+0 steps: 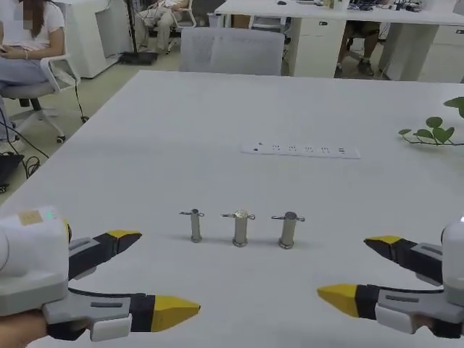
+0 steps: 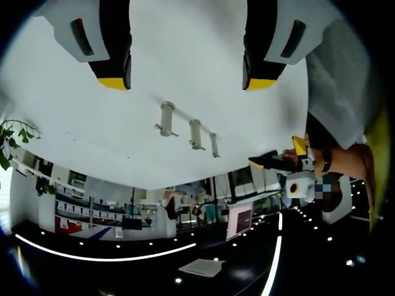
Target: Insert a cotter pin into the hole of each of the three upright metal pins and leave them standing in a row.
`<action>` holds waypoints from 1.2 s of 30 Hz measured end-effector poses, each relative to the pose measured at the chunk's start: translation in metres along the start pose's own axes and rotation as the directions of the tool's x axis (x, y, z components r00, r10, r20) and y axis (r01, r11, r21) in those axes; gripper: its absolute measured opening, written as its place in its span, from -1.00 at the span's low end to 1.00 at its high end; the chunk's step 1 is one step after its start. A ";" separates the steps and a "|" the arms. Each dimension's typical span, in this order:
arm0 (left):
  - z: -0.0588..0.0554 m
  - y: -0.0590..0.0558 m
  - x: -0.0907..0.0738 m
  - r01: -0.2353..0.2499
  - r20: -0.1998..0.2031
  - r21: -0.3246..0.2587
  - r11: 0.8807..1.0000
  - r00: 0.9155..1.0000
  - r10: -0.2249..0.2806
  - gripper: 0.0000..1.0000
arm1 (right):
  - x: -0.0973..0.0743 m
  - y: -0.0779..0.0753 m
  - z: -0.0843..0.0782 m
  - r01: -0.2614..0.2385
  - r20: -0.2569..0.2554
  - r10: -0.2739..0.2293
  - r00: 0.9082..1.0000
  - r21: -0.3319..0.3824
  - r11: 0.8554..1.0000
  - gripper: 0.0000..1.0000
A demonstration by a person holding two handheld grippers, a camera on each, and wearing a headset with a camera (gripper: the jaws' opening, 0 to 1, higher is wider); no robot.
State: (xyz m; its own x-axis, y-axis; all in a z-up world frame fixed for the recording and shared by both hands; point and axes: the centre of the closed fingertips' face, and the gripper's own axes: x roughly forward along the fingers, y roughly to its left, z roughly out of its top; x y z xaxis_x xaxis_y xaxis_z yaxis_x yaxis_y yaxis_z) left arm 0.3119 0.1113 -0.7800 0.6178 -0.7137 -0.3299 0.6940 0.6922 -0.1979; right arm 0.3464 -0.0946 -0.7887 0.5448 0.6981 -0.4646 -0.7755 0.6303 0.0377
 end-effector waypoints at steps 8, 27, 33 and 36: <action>0.002 -0.001 0.003 0.005 0.003 0.002 1.000 1.000 -0.005 0.99 | 0.002 0.001 0.002 -0.004 0.000 0.004 1.000 -0.010 1.000 0.51; 0.004 -0.004 0.013 0.021 0.003 0.003 1.000 1.000 -0.021 0.97 | -0.001 -0.004 -0.002 0.017 -0.013 -0.017 1.000 -0.010 1.000 0.51; 0.003 -0.004 0.013 0.024 -0.001 0.002 1.000 1.000 -0.024 0.95 | -0.003 -0.004 -0.004 0.019 -0.016 -0.019 1.000 -0.004 1.000 0.51; 0.003 -0.004 0.014 0.025 -0.004 0.002 1.000 1.000 -0.025 0.95 | -0.003 -0.004 -0.004 0.018 -0.018 -0.019 1.000 -0.006 1.000 0.51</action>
State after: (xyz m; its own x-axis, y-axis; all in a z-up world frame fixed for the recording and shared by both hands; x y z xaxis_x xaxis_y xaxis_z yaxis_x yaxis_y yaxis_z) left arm 0.3186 0.0978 -0.7810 0.5987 -0.7307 -0.3282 0.7103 0.6737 -0.2042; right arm 0.3462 -0.1003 -0.7911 0.5534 0.6802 -0.4806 -0.7671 0.6410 0.0239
